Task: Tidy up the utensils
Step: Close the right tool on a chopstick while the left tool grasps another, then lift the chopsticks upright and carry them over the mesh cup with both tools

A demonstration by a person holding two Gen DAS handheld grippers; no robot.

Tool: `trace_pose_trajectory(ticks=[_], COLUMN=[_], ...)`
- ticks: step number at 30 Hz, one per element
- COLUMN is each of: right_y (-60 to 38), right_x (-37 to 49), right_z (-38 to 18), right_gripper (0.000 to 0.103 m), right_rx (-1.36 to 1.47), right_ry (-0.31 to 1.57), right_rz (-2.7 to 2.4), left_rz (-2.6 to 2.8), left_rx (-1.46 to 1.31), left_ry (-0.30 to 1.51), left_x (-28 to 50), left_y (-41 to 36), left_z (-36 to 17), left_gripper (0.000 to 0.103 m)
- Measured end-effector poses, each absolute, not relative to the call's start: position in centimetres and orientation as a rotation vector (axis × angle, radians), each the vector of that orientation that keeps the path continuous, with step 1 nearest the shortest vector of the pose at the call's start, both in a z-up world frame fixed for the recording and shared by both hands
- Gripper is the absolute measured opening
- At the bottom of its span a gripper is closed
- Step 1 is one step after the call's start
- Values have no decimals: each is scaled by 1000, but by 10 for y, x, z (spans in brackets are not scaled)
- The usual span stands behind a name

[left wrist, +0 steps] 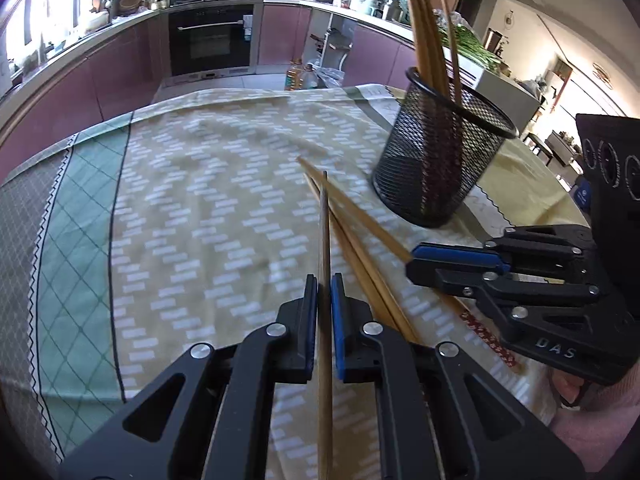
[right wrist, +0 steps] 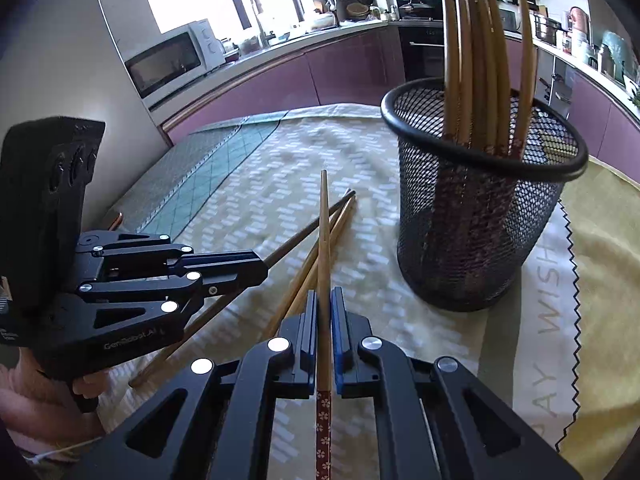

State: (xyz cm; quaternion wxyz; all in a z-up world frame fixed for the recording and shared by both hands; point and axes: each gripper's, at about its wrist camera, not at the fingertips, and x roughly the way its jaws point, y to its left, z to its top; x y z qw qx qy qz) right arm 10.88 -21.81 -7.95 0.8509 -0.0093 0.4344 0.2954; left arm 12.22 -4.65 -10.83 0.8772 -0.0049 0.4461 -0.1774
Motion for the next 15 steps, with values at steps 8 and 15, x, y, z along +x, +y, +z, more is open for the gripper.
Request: trace_pose_trajectory(ticks=[8,15], right_y=[-214,-215], right_x=[113,113], right_z=[-85,-85], right_gripper=[8,6], right_rx=[-42,-45], right_ry=[942,930], right_rz=[606,610], left_rz=[-414,-402], left_rx=[37,33], left_ry=[959,971], left_x=[126,138], left_y=[-57,-59], left_z=[-114,-114], left_gripper=[20,8])
